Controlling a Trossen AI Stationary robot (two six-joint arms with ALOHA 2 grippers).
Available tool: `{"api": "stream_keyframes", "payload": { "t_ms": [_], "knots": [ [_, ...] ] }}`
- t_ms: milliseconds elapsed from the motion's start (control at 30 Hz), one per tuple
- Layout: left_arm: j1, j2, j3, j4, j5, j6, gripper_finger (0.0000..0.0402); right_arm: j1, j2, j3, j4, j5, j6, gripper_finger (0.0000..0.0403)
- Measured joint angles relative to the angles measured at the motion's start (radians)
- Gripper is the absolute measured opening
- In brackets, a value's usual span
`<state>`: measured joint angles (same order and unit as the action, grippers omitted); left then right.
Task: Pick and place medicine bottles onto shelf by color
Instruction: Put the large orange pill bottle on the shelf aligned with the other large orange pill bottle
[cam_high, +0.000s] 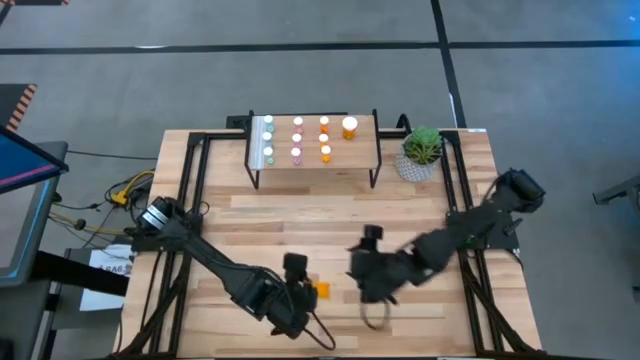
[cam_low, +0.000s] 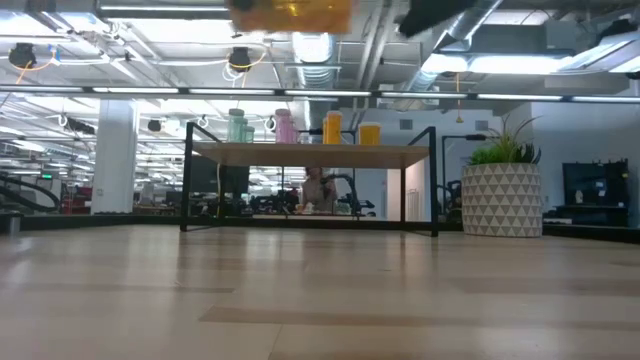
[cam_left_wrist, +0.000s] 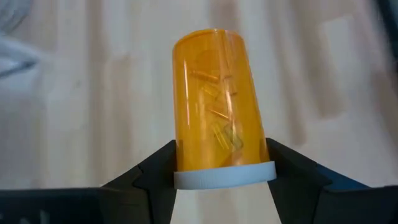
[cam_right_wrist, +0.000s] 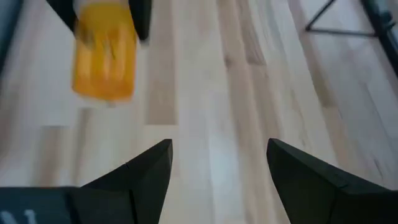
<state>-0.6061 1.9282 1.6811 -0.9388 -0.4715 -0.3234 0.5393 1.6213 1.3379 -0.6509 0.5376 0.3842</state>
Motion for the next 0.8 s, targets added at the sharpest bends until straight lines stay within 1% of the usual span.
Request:
{"api": "stream_keyframes", "payload": {
  "t_ms": [67,167,233,300,400,467,533,667,800],
  "knots": [
    [-0.001,0.001,-0.046,0.125,0.037,0.038,0.0191,0.066,-0.037,-0.045,0.042,0.042,0.033,0.0281],
    [0.006,0.002,-0.111,0.264,0.1,0.058,0.0191,0.145,-0.091,-0.143,0.153,0.071,0.085,0.0281],
    [0.02,0.002,-0.143,0.316,0.136,0.062,0.0191,0.179,-0.133,-0.224,0.239,0.09,0.115,0.0281],
    [0.034,0.003,-0.151,0.327,0.151,0.063,0.0192,0.191,-0.172,-0.311,0.347,0.096,0.135,0.0281],
    [0.058,0.002,-0.148,0.343,0.154,0.077,0.0192,0.187,-0.224,-0.44,0.506,0.134,0.143,0.0281],
    [0.076,0.002,-0.149,0.352,0.18,0.099,0.0192,0.171,-0.25,-0.51,0.599,0.167,0.142,0.0281],
    [0.094,0.002,-0.149,0.373,0.21,0.128,0.0192,0.14,-0.261,-0.557,0.658,0.169,0.145,0.0281],
    [0.138,0.002,-0.149,0.373,0.262,0.175,0.0192,0.081,-0.259,-0.593,0.684,0.16,0.182,0.0281],
    [0.174,0.002,-0.149,0.366,0.291,0.21,0.0192,0.041,-0.259,-0.605,0.738,0.1,0.14,0.0281]
  ]
}}
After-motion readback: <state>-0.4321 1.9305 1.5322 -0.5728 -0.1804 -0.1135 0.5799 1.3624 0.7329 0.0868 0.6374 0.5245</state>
